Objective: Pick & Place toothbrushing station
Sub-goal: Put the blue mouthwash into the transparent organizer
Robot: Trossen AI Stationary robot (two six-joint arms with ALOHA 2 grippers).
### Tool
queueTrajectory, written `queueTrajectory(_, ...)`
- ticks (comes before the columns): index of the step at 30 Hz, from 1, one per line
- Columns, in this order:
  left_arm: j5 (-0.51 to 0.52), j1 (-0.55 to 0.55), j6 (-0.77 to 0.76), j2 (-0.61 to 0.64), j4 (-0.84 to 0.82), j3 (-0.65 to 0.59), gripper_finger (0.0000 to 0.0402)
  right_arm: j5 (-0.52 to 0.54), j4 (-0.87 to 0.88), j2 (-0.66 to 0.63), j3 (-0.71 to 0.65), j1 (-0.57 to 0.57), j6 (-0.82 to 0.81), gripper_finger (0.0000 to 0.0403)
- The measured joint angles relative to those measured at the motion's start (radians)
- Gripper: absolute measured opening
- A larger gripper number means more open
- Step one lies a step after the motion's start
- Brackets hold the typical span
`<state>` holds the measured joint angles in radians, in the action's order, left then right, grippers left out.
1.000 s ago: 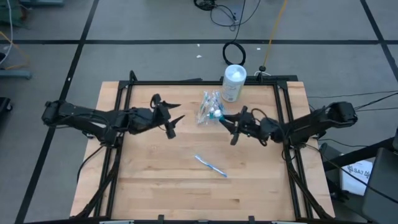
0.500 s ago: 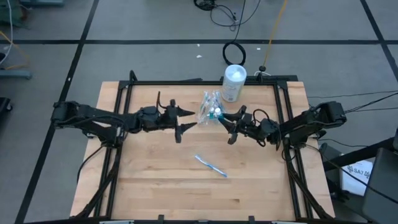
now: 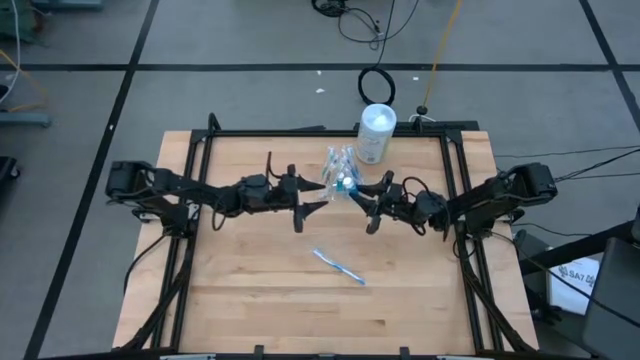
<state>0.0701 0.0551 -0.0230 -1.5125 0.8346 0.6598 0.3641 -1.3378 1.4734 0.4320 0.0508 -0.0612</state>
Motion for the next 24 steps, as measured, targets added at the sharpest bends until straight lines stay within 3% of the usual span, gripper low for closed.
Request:
queueTrajectory(4, -0.007, 0.012, 0.041, 0.023, -0.019, 0.015, 0.0225, -0.177, 0.044, 0.000, 0.000, -0.040, 0.010, 0.0100)
queueTrajectory(7, -0.101, 0.039, 0.050, 0.047, -0.152, 0.090, 0.0225, -0.240, 0.077, 0.000, 0.000, -0.074, -0.050, 0.0100)
queueTrajectory(10, -0.186, 0.064, 0.110, 0.051, -0.468, 0.230, 0.0225, -0.264, 0.109, 0.000, 0.000, -0.100, -0.084, 0.0100)
queueTrajectory(15, -0.155, 0.076, 0.224, 0.010, -0.912, 0.456, 0.0225, -0.289, 0.131, 0.000, 0.000, -0.112, -0.084, 0.0100)
queueTrajectory(19, -0.152, 0.077, 0.220, -0.032, -0.971, 0.542, 0.0225, -0.303, 0.132, 0.000, 0.000, -0.115, -0.084, 0.0100)
queueTrajectory(24, -0.201, 0.076, 0.176, -0.082, -0.959, 0.563, 0.0225, -0.369, 0.131, 0.000, 0.000, -0.117, -0.070, 0.0100)
